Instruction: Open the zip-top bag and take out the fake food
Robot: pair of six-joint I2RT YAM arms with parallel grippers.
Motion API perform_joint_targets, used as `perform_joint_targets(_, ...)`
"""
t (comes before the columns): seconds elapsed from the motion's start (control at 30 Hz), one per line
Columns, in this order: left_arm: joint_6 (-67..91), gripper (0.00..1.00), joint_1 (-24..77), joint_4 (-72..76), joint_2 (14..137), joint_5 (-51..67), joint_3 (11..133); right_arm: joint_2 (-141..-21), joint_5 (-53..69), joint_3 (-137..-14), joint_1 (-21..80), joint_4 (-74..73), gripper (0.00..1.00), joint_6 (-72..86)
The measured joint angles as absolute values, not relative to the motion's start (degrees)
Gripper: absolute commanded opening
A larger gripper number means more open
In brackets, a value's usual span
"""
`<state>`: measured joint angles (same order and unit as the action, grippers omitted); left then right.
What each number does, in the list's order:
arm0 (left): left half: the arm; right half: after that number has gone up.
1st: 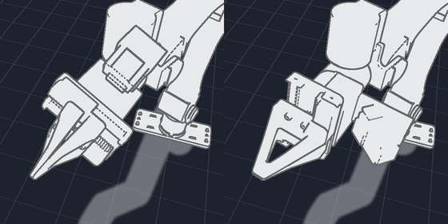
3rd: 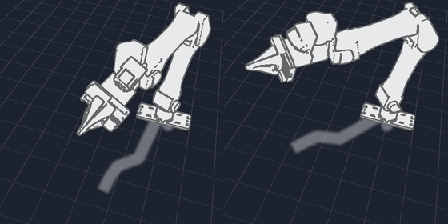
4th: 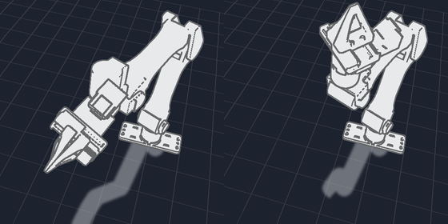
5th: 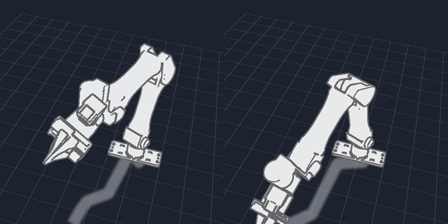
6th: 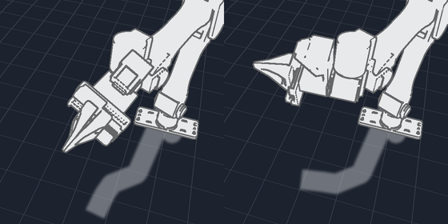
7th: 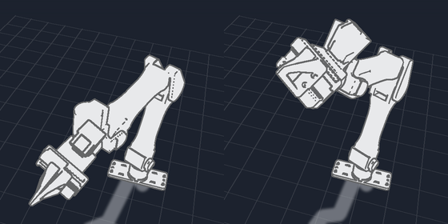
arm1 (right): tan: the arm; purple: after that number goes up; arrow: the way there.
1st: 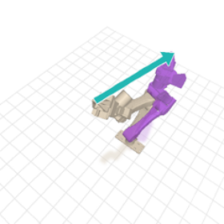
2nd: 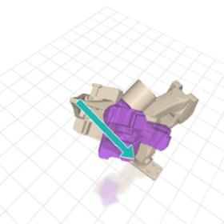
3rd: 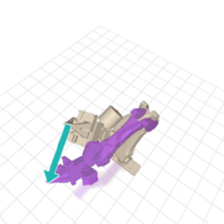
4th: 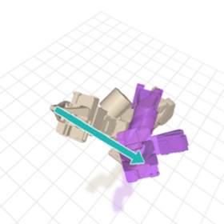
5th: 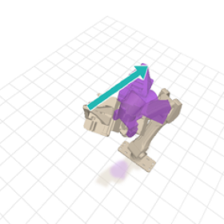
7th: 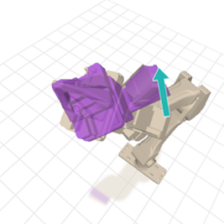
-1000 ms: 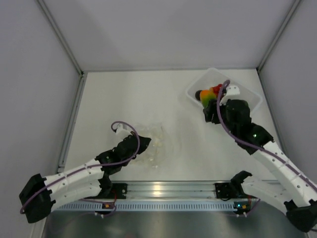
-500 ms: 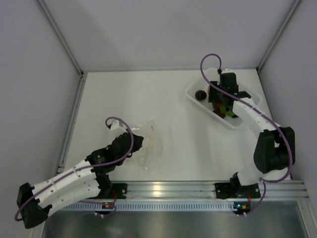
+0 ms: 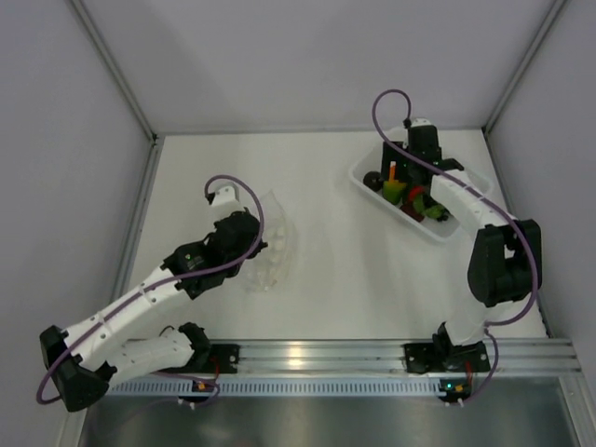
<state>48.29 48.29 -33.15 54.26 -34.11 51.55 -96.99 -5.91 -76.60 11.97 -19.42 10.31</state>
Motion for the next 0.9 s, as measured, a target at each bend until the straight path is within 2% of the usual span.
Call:
perform_joint_targets(0.1,45.6,0.0,46.4,-35.0,58.5,-34.8,55.5,-93.7,-6.0,-76.4,12.0,-20.8,0.93,10.8)
perform_joint_targets(0.13,44.6,0.0,45.8,-35.5,60.4,-35.3,56.9,-91.9,-5.9,-76.1,12.0,-21.0,0.99,11.1)
perform_joint_targets(0.57,34.3,0.0,39.1,-44.5,81.4,-42.7,75.9,-48.9,0.5,-58.0,12.0,-24.3,0.99,14.6)
perform_joint_targets(0.73,30.0,0.0,34.5,-45.3,90.6,-43.4,83.5,-36.2,0.1,-50.3,12.0,-29.9,0.99,15.0)
perform_joint_targets(0.9,28.4,0.0,34.0,-45.7,102.7,-41.6,89.7,-26.7,-0.5,-49.4,12.0,-36.5,0.99,15.0)
